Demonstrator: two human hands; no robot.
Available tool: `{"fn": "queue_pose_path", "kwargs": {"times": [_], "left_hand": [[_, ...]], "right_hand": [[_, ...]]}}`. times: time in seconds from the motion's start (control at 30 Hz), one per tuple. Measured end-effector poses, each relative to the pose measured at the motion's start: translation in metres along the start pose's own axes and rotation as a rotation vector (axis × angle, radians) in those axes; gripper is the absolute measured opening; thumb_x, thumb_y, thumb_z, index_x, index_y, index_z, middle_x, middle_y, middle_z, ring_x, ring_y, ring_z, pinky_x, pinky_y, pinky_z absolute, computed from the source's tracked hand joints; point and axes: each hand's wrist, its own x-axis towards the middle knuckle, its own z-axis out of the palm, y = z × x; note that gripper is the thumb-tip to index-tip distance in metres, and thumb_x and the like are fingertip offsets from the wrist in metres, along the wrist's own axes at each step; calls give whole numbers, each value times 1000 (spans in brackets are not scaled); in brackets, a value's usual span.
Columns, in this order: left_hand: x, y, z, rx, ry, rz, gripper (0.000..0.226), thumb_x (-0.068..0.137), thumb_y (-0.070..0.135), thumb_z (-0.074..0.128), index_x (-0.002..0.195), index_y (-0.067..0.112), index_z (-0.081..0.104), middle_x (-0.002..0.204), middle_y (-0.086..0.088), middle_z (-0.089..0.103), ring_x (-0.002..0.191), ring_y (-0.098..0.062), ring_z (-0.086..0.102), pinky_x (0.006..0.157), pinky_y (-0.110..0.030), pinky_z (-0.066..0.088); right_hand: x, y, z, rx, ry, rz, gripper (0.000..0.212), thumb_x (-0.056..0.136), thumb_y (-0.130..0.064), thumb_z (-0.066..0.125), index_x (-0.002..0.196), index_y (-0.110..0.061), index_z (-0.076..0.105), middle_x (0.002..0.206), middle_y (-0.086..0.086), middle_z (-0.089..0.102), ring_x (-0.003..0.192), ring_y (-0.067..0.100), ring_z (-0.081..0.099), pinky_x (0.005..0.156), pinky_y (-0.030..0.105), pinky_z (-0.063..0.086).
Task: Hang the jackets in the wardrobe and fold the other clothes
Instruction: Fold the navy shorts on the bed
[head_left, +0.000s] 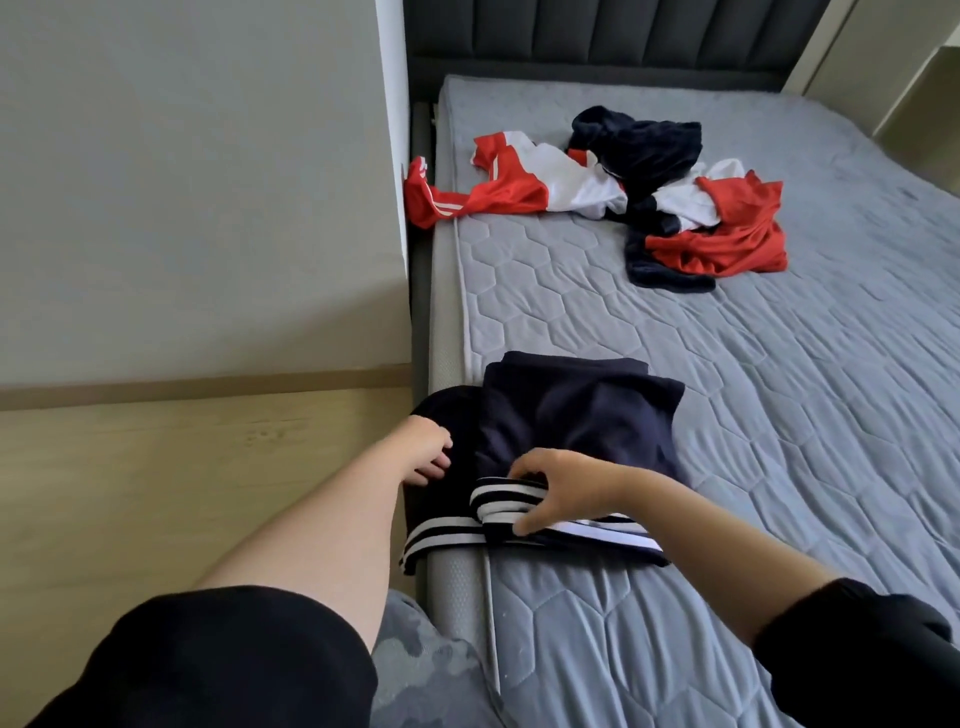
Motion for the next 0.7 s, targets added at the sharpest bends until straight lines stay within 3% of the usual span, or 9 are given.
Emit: {"fn": "queue_pose_path", "kwargs": {"times": [0.07, 0.13, 0.23, 0.3, 0.4, 0.5, 0.57, 0.7], "left_hand": [[2, 10, 6, -175, -65, 2, 40, 100, 42, 35, 116, 9, 51, 110, -16, 63, 91, -29, 63, 73, -34, 49], [3, 17, 16, -154, -100, 3, 37, 94, 48, 47, 107, 13, 52, 97, -10, 61, 79, -24, 63, 63, -33, 53], [10, 17, 29, 19, -96, 25, 20, 87, 21, 65, 101, 9, 59, 99, -10, 61, 79, -20, 61, 64, -33, 58], [13, 15, 30, 12, -165, -39, 15, 85, 9, 66, 99, 9, 60, 93, -8, 62, 75, -19, 62, 61, -30, 58], [12, 9, 25, 14, -296, -118, 18, 87, 11, 65, 102, 9, 56, 88, -7, 60, 70, -18, 62, 64, -29, 55], [14, 2, 16, 7, -308, -115, 26, 90, 34, 61, 97, 9, 58, 84, -7, 66, 68, -17, 65, 61, -27, 56], [22, -3, 6, -130, -234, -102, 35, 94, 40, 53, 99, 6, 60, 84, -9, 69, 66, -17, 68, 62, -28, 55], [41, -25, -13, -320, 43, -169, 31, 100, 20, 35, 109, -1, 57, 90, -13, 62, 76, -24, 62, 80, -33, 46]], "right_hand": [[9, 2, -8, 103, 23, 11, 39, 79, -44, 70, 110, -22, 65, 99, -14, 61, 93, 4, 56, 81, 15, 41], [17, 6, -15, 270, 239, 58, 24, 87, -38, 63, 97, -17, 70, 91, -4, 69, 88, 13, 63, 78, 21, 47], [29, 14, -17, 258, 567, 154, 18, 92, -25, 56, 99, -14, 68, 100, 0, 68, 94, 15, 61, 76, 21, 39], [35, 16, -14, 201, 672, 170, 23, 93, -21, 53, 111, -12, 64, 114, 3, 62, 108, 18, 54, 85, 22, 38], [47, 10, -4, 105, 715, 125, 37, 93, -21, 50, 128, -10, 55, 135, 8, 49, 128, 26, 38, 104, 29, 28], [64, 1, 12, -24, 690, 130, 48, 95, -30, 47, 141, -17, 40, 154, 10, 25, 142, 26, 16, 115, 41, 11], [75, 0, 23, -80, 647, 172, 56, 95, -38, 43, 147, -24, 28, 158, 7, 10, 145, 24, 4, 115, 47, 4], [88, 8, 49, -243, 587, 212, 65, 94, -47, 36, 151, -27, 12, 159, 9, 0, 146, 25, -3, 114, 52, 1]]}}
